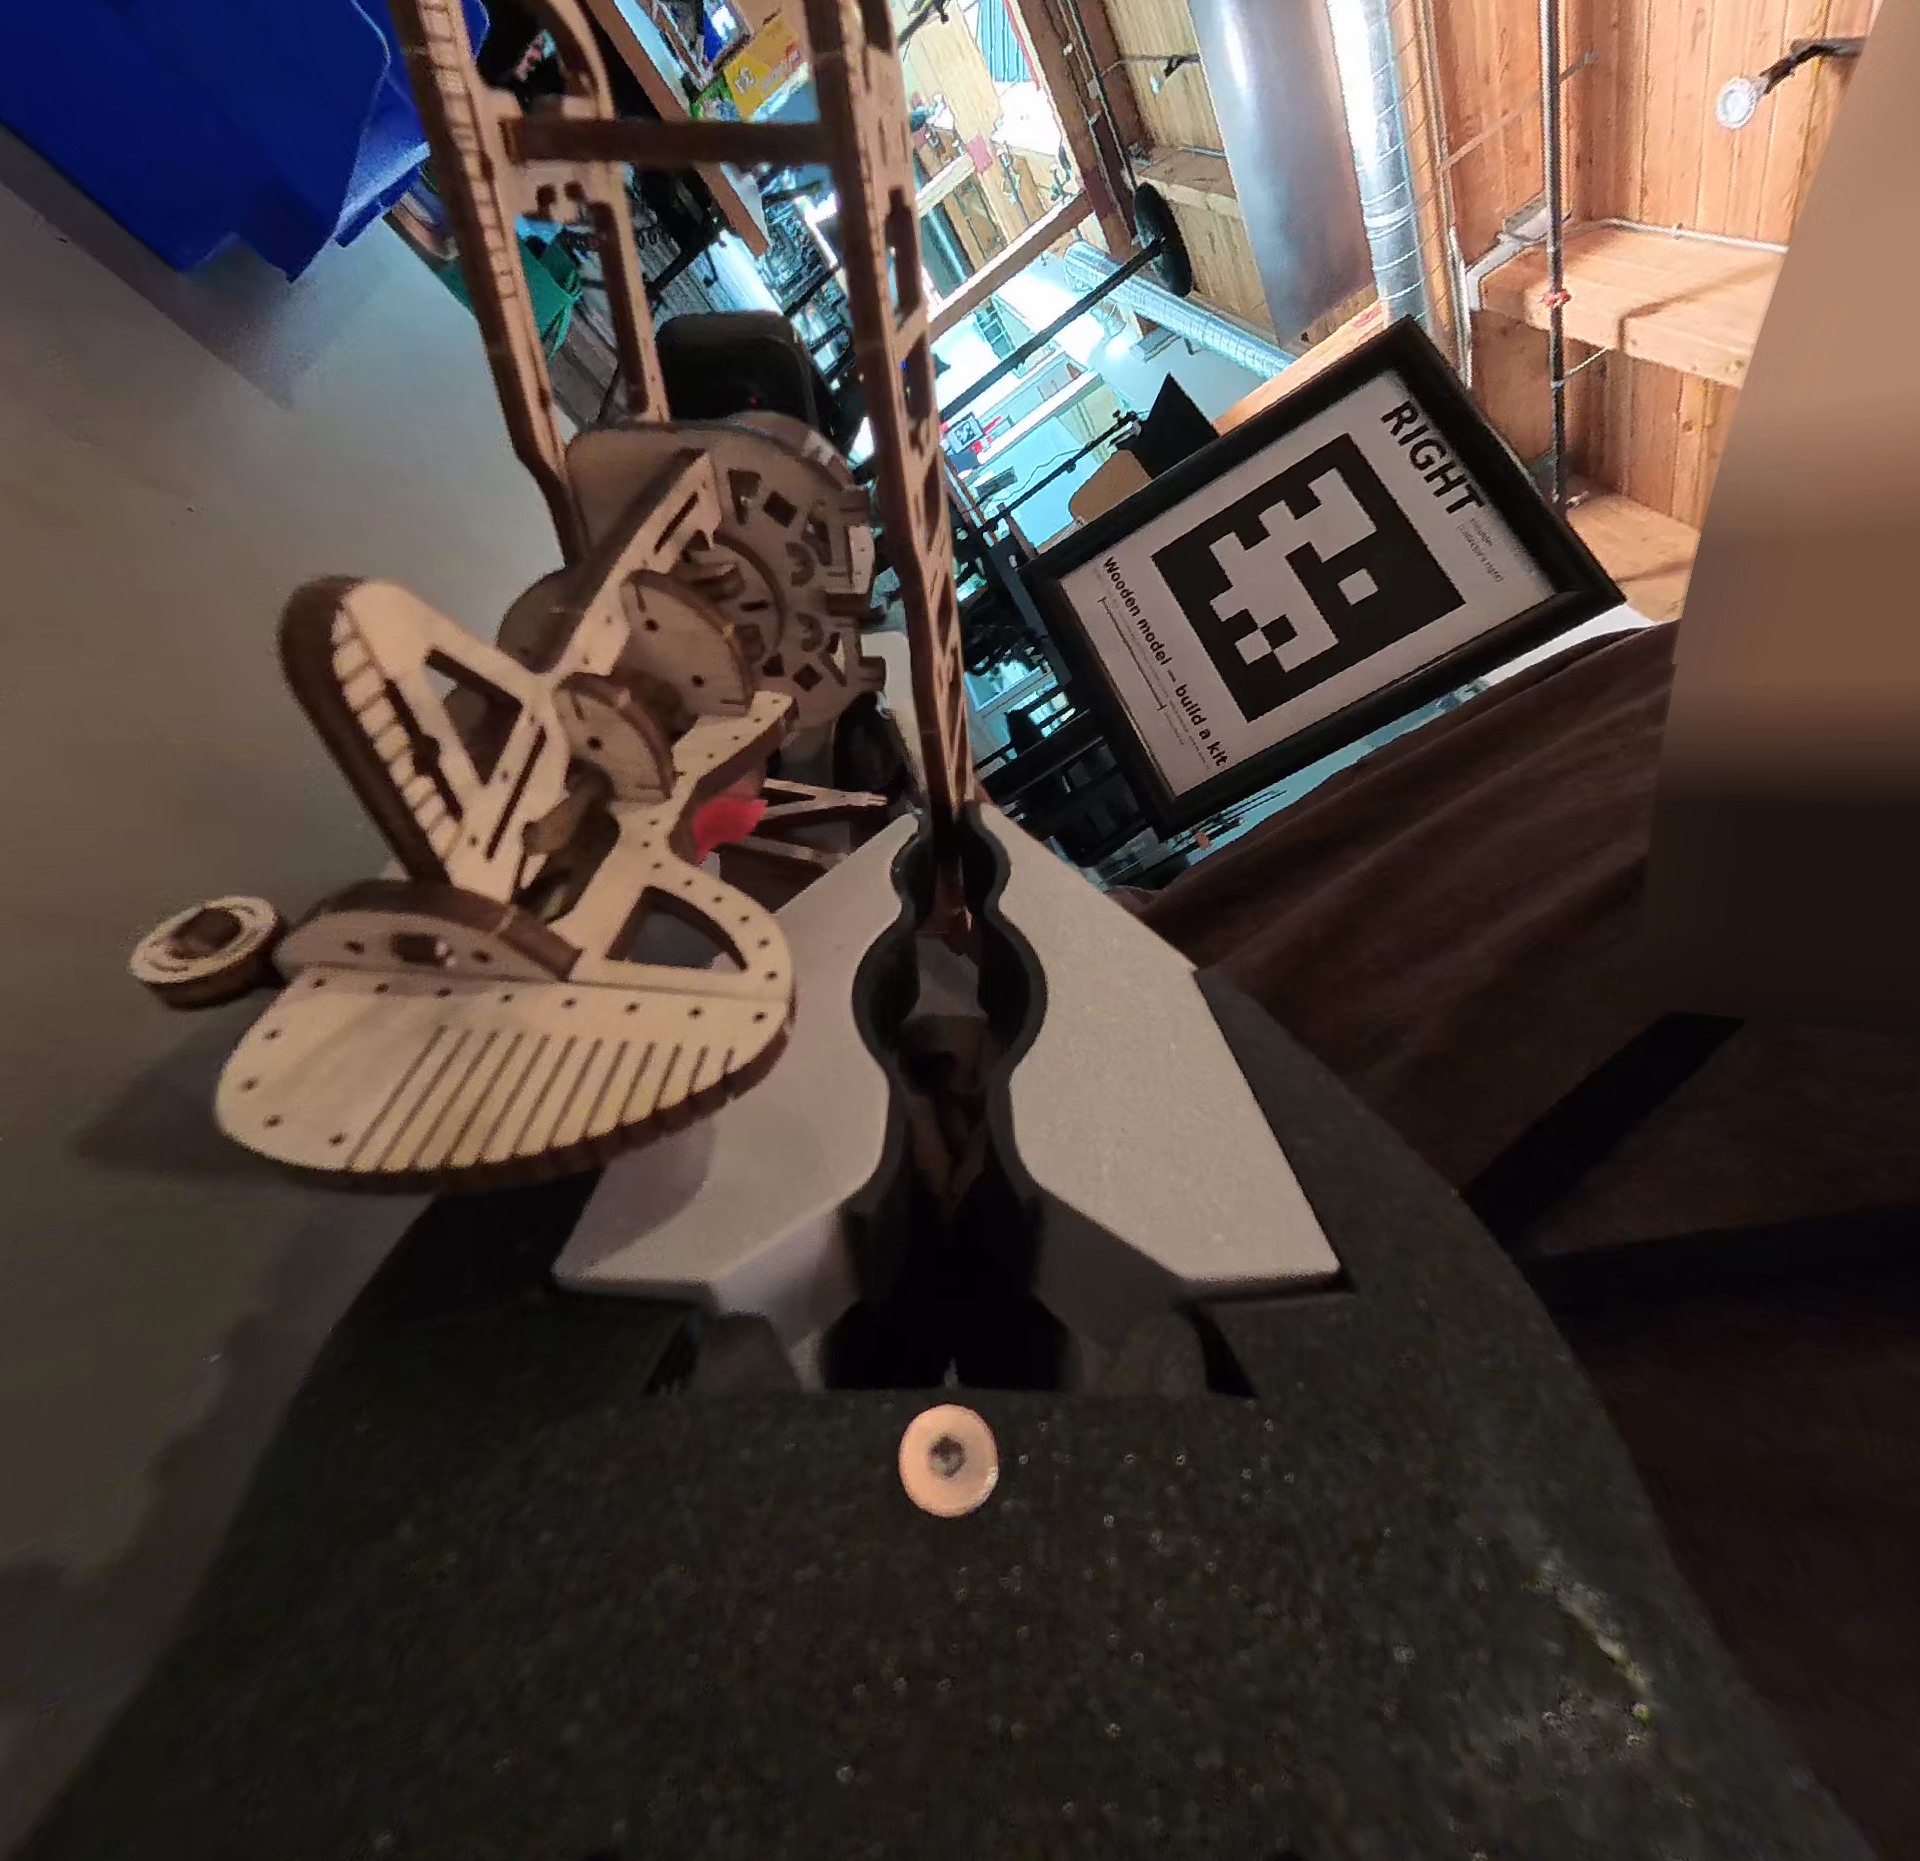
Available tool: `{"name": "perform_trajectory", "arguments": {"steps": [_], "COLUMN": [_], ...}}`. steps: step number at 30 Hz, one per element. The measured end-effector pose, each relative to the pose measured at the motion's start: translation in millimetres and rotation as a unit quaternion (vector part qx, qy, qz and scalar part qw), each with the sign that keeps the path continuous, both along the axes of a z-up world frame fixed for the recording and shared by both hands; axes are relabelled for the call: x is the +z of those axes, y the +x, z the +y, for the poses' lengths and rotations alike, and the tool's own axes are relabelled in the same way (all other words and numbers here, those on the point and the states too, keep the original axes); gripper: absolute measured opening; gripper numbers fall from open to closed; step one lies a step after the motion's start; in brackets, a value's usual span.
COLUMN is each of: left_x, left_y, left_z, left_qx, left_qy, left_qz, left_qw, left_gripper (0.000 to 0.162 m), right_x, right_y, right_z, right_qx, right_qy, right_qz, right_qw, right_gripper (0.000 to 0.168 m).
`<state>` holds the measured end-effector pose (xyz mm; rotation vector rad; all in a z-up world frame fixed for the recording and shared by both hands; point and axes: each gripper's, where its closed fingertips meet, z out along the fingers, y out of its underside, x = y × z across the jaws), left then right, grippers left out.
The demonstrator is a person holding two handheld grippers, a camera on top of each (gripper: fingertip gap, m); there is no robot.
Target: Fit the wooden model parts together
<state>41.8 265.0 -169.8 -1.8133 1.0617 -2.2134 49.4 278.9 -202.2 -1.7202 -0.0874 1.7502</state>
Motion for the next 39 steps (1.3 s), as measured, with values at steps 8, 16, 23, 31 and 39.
{"name": "perform_trajectory", "arguments": {"steps": [8,16,23,31,39], "left_x": [13.9,2.4,-33.5,-48.6,-71.7], "left_y": [-8.3,-19.3,-20.3,-13.1,-6.2], "left_z": [7.6,29.6,29.3,15.4,16.4], "left_qx": [0.009,0.008,0.005,0.003,0.022], "left_qy": [-0.084,-0.248,-0.256,-0.276,-0.241], "left_qz": [-0.030,-0.012,0.050,0.055,0.095], "left_qw": [0.996,0.969,0.965,0.960,0.966], "left_gripper": [0.004,0.002,0.002,0.000,0.006], "right_x": [-7.0,-16.7,-33.0,-53.3,-78.3], "right_y": [14.0,-2.7,-0.4,-27.3,-21.0], "right_z": [-16.8,-9.6,1.5,0.9,-2.0], "right_qx": [0.036,0.056,0.077,0.082,0.133], "right_qy": [0.159,0.342,0.314,0.367,0.265], "right_qz": [-0.228,-0.379,-0.361,-0.386,-0.395], "right_qw": [0.960,0.858,0.875,0.842,0.869], "right_gripper": [0.046,0.051,0.038,0.012,0.002]}}
